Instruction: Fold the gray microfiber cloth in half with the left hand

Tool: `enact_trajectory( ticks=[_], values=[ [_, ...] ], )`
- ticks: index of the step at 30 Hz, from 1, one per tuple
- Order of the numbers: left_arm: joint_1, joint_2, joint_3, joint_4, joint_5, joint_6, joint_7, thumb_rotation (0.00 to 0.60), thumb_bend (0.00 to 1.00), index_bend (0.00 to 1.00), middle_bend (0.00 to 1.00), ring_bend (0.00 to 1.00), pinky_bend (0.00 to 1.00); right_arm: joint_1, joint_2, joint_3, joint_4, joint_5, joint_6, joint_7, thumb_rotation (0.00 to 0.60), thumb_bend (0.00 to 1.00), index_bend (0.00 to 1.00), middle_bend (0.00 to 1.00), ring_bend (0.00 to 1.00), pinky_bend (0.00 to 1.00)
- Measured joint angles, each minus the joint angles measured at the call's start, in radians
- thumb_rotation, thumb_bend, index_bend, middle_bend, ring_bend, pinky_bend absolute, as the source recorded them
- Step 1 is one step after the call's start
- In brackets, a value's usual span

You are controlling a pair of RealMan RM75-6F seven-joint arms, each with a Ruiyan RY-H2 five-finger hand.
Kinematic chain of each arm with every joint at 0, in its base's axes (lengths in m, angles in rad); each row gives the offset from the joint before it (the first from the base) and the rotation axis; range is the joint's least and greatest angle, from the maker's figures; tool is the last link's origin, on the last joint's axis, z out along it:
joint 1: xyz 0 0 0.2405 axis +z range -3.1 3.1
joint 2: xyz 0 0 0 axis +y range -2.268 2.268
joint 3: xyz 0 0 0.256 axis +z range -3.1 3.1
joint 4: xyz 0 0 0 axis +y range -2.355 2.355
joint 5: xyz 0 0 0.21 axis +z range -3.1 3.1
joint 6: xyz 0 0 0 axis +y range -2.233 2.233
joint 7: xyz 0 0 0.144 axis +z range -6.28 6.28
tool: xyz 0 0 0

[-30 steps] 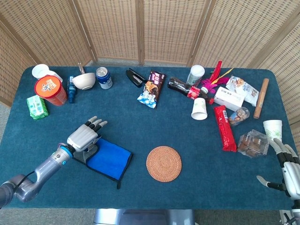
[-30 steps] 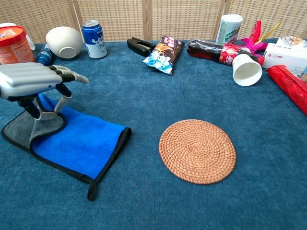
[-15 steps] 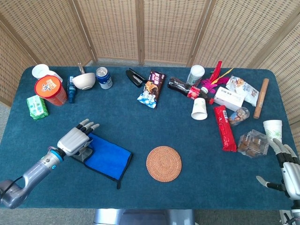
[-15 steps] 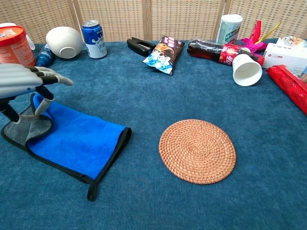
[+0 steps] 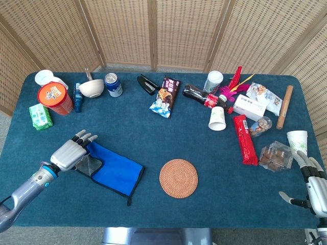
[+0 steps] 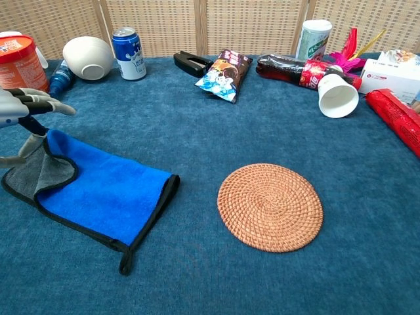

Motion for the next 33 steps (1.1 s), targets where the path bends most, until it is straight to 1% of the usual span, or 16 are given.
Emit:
enact_trajectory(
  ticks=[5, 7, 8, 12, 15, 17, 21, 25, 31, 33],
  values=[
    [0.006, 0.010, 0.004, 0.005, 0.006, 0.000, 0.005, 0.600, 0.43, 0.60, 0.00, 0.00, 0.00, 0.000, -0.001, 0.000, -0.001, 0.000, 0.000, -0.003, 0.600, 0.00, 0.00, 0.00, 0.00, 0.00],
    [0.008, 0.011, 0.003, 0.006, 0.004, -0.001, 0.002, 0.600, 0.43, 0.58, 0.00, 0.00, 0.00, 0.001, -0.001, 0.000, -0.001, 0.001, -0.001, -0.003, 0.600, 0.00, 0.00, 0.00, 0.00, 0.00],
    [0.009, 0.011, 0.003, 0.007, 0.004, -0.002, 0.001, 0.600, 0.43, 0.53, 0.00, 0.00, 0.00, 0.001, -0.001, 0.000, -0.001, 0.001, -0.001, -0.004, 0.600, 0.00, 0.00, 0.00, 0.00, 0.00],
    [0.011, 0.005, -0.003, 0.016, 0.004, 0.004, -0.005, 0.600, 0.43, 0.26, 0.00, 0.00, 0.00, 0.001, -0.001, -0.001, -0.002, 0.000, -0.002, -0.004, 0.600, 0.00, 0.00, 0.00, 0.00, 0.00],
    [0.010, 0.000, -0.011, 0.017, 0.013, 0.019, -0.028, 0.600, 0.43, 0.14, 0.00, 0.00, 0.00, 0.001, -0.001, -0.001, -0.002, 0.001, -0.002, -0.004, 0.600, 0.00, 0.00, 0.00, 0.00, 0.00],
    [0.008, -0.002, -0.015, 0.017, 0.031, 0.038, -0.055, 0.600, 0.43, 0.11, 0.00, 0.00, 0.00, 0.001, 0.000, 0.000, -0.002, 0.002, -0.001, -0.002, 0.600, 0.00, 0.00, 0.00, 0.00, 0.00],
    [0.003, -0.006, -0.020, 0.021, 0.056, 0.054, -0.077, 0.600, 0.43, 0.11, 0.00, 0.00, 0.01, 0.001, 0.001, 0.000, -0.001, 0.002, -0.001, 0.003, 0.600, 0.00, 0.00, 0.00, 0.00, 0.00],
    [-0.005, -0.015, -0.018, 0.017, 0.064, 0.040, -0.074, 0.600, 0.43, 0.12, 0.00, 0.00, 0.00, 0.001, 0.001, 0.000, -0.001, 0.001, -0.002, 0.002, 0.600, 0.00, 0.00, 0.00, 0.00, 0.00],
    [-0.013, -0.034, -0.014, 0.015, 0.071, 0.016, -0.044, 0.600, 0.43, 0.18, 0.00, 0.00, 0.00, 0.000, 0.003, 0.001, -0.001, 0.003, 0.000, 0.007, 0.600, 0.00, 0.00, 0.00, 0.00, 0.00],
    [-0.015, -0.039, -0.014, 0.015, 0.070, 0.011, -0.039, 0.600, 0.43, 0.22, 0.00, 0.00, 0.01, 0.001, 0.003, 0.001, 0.000, 0.002, 0.000, 0.007, 0.600, 0.00, 0.00, 0.00, 0.00, 0.00]
  ],
)
